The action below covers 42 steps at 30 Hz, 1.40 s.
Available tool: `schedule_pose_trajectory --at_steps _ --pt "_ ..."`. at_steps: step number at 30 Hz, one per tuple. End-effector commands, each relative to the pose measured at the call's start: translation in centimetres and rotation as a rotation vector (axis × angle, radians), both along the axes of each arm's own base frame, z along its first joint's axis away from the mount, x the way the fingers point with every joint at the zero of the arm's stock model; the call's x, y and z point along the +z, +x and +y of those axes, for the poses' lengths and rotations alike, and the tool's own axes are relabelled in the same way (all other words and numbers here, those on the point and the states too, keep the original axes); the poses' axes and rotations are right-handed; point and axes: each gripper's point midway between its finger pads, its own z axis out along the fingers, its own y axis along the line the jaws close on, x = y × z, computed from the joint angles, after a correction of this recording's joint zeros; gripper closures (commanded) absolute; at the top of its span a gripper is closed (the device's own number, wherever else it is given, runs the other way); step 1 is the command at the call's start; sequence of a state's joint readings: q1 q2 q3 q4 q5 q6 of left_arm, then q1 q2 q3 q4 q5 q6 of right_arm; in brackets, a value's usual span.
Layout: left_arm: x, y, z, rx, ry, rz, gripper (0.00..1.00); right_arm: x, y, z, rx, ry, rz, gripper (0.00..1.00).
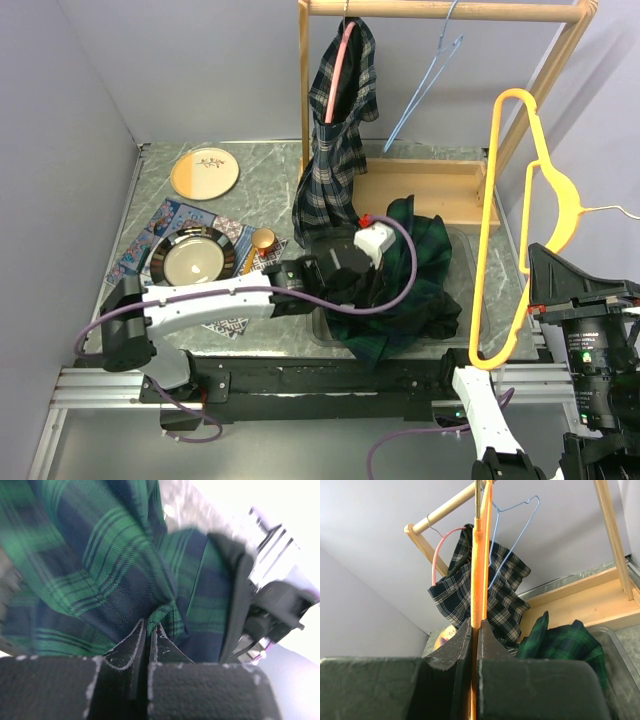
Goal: Remove the skirt from the hanger
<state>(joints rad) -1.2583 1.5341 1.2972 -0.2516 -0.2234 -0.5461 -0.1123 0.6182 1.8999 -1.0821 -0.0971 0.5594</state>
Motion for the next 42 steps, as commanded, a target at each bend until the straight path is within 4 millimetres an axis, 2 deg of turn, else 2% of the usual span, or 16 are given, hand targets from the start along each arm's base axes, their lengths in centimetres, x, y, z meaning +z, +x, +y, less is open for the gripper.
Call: schedule_pose_trajectory --at_steps 1,6,7,8,10,11,13,20,23,25,26,27,29,35,36,42 --pt "-5.4 -2.6 -0.7 -0.043 0.040 0.101 0.99 1.5 0.2 -0.1 0.003 -0.014 -0.053 1.00" --pt "-11.1 -1.5 -0.7 0.011 0.143 0.134 0.99 1.7 0.6 0.1 0.015 -0.007 -0.054 1.00" --pt "-13.5 -1.6 -0.6 0.032 0.210 0.171 0.99 1.7 0.6 0.1 0.015 -0.009 -0.054 1.00" --pt "-13.9 -1.5 -0.7 0.038 0.242 0.183 0.96 1.7 0.6 0.1 0.011 -0.014 -0.053 1.00" --pt "-13.0 -2.4 -1.1 0.048 0.269 0.191 0.70 1.6 0.5 -0.1 0.000 -0.018 -0.051 1.00" --pt "-11.8 -2.2 -1.0 0.083 0.261 0.157 0.40 1.7 0.3 -0.2 -0.007 -0.017 -0.056 1.00" --pt "-8.7 -2.9 -0.5 0.108 0.211 0.143 0.25 1.8 0.0 -0.3 -0.010 -0.017 -0.065 1.00" --pt "3.7 -0.8 1.1 0.171 -0.015 0.011 0.04 2.3 -0.6 0.0 0.004 -0.011 -0.087 1.00" --pt "5.5 2.3 1.9 0.232 0.004 -0.037 0.03 2.4 -0.7 0.0 0.003 -0.009 -0.096 1.00" --pt "4.8 4.7 2.3 0.294 0.064 -0.071 0.03 2.4 -0.7 0.0 0.000 -0.003 -0.105 1.00" --pt "5.6 6.5 2.6 0.332 0.061 -0.083 0.03 2.3 -0.8 0.0 0.002 0.000 -0.109 1.00" --pt "4.5 7.3 2.0 0.309 0.095 -0.086 0.03 2.1 -0.5 0.0 0.003 0.003 -0.103 1.00" --pt "4.9 9.8 1.6 0.316 0.076 -0.083 0.03 2.0 -0.7 0.1 0.007 0.004 -0.116 1.00" --pt "2.1 13.1 -1.6 0.223 0.103 -0.071 0.01 2.1 -0.9 0.2 0.012 0.011 -0.138 1.00" --pt "0.4 13.6 -2.2 0.216 0.131 -0.057 0.01 2.0 -0.7 0.3 0.020 0.017 -0.133 1.00" --pt "-3.9 15.3 -5.5 0.128 0.146 -0.054 0.01 1.3 0.1 0.4 0.031 0.019 -0.124 1.00"
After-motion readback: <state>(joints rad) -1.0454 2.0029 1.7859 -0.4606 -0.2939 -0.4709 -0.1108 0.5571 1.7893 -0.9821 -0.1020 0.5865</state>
